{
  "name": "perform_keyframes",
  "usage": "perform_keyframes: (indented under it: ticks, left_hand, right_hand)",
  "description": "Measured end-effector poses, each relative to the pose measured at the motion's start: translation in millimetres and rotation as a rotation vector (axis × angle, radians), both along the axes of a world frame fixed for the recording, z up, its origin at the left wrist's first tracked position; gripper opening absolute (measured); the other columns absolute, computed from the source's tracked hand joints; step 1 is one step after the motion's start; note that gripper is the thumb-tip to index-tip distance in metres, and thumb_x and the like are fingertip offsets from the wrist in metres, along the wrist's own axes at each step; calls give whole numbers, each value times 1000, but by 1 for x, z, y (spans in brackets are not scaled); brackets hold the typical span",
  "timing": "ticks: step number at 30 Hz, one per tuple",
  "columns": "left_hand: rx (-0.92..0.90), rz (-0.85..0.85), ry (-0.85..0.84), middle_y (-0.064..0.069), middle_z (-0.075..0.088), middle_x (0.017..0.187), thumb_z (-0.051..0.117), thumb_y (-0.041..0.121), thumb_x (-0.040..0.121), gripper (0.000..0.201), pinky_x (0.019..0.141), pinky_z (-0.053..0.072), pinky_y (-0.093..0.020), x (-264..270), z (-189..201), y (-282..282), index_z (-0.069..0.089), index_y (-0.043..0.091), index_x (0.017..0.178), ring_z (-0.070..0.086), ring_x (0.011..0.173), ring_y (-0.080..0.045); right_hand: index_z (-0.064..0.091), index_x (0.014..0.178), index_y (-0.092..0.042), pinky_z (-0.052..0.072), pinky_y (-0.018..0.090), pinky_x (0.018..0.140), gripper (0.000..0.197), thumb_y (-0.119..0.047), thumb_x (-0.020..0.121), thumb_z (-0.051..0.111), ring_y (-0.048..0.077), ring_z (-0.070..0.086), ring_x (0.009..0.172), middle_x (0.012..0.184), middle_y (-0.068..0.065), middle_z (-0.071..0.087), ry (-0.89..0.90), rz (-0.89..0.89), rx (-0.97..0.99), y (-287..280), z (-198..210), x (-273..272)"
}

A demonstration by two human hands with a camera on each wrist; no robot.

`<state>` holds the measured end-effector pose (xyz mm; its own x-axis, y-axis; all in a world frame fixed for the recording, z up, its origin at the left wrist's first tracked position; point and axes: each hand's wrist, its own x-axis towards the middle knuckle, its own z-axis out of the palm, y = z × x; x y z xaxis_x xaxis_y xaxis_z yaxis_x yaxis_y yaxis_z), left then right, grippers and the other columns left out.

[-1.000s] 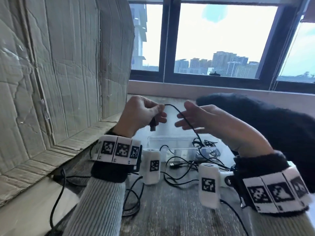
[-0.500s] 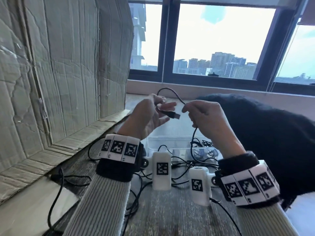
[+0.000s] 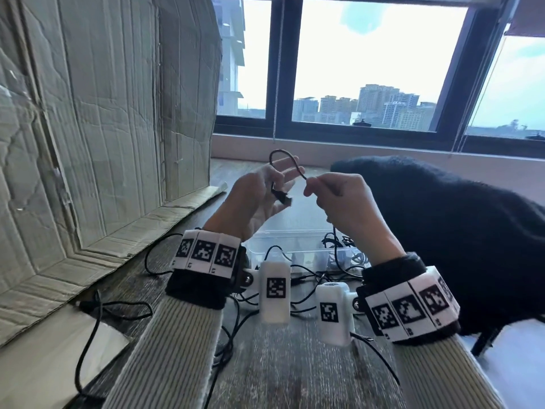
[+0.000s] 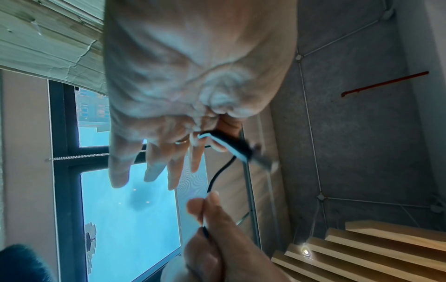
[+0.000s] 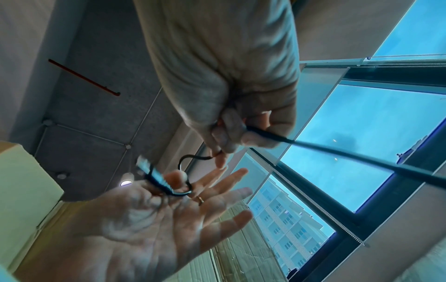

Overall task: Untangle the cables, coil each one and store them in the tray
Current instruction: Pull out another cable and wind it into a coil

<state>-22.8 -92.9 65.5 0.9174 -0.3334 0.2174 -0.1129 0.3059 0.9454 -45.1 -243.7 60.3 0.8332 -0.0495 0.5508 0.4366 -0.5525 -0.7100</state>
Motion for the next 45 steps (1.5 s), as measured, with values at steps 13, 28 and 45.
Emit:
perform_keyframes:
  ticks: [13,28,45]
  left_hand:
    - [16,248,-33,-7,73,103,50,32,96,30,83,57,-38,10,-5,16,64,7,85,71,95,-23]
    - [-536,-61,165,-25,65,116,26,18,105,15,92,51,-39,8,-4,-12,38,13,99,65,108,-32]
    - [292,271,-263,3,43,68,22,28,105,37,44,32,-14,17,-15,10,55,10,108,36,54,-6]
  right_hand:
    - [72,70,-28,46,30,58,25,-17,89,59,25,55,62,73,9,70,-111,-145,39,-19,4,7]
    - [75,80,-15,41,25,58,25,-27,93,58,9,45,55,57,-9,50,132,56,-119,-9,0,-1]
    - [76,89,-18,50,16,61,15,-15,92,61,5,60,60,96,10,73,121,192,-244,-42,13,-14]
